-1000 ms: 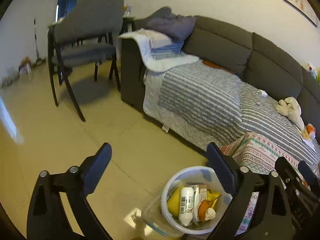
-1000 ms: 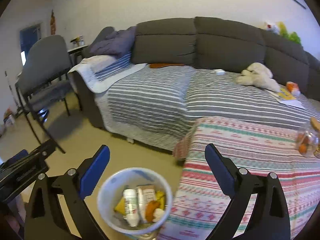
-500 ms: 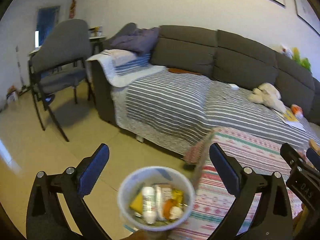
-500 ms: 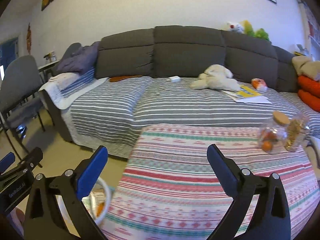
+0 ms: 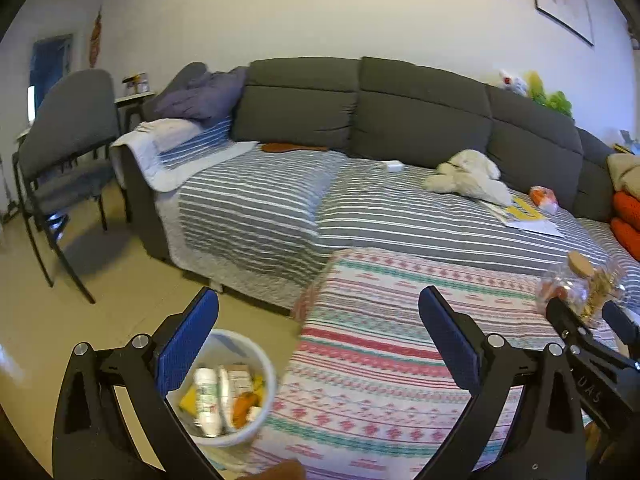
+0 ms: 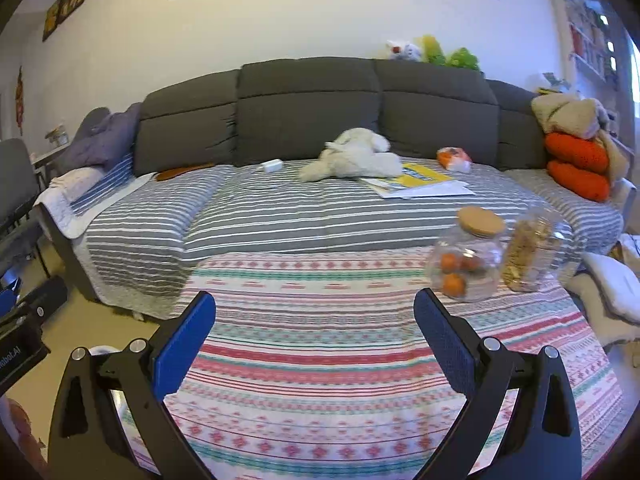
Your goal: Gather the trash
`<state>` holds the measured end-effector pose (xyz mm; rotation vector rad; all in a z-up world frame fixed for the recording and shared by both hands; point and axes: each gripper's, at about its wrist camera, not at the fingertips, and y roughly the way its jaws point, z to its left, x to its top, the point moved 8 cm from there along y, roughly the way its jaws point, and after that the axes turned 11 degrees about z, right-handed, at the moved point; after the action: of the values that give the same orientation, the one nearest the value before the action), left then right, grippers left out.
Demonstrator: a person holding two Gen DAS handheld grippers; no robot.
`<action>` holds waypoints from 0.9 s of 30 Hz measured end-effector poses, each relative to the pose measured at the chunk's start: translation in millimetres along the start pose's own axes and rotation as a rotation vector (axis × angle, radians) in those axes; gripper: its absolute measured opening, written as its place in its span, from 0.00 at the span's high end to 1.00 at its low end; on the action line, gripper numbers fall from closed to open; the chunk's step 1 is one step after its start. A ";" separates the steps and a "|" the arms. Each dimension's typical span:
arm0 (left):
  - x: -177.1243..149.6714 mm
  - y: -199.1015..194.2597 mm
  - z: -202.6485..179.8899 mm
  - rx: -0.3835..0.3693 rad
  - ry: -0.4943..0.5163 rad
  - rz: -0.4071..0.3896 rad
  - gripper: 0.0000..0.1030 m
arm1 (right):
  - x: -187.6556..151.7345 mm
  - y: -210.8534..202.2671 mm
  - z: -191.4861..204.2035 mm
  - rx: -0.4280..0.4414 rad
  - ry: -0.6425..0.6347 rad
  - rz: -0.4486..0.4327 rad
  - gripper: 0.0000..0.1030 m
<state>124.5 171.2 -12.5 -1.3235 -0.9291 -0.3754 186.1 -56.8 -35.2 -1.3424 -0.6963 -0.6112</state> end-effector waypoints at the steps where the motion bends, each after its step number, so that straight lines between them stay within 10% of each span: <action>1: -1.3 0.9 -10.3 -0.021 0.005 0.005 0.07 | 0.1 0.0 -7.4 -0.007 0.008 -0.001 0.06; 27: -39.9 19.2 -174.0 -0.167 0.216 0.066 0.07 | -22.3 -0.9 -153.1 -0.169 0.127 -0.013 0.06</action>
<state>176.9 3.5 -49.4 -1.4305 -0.6832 -0.5426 185.9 -208.6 -65.0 -1.4420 -0.5606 -0.7728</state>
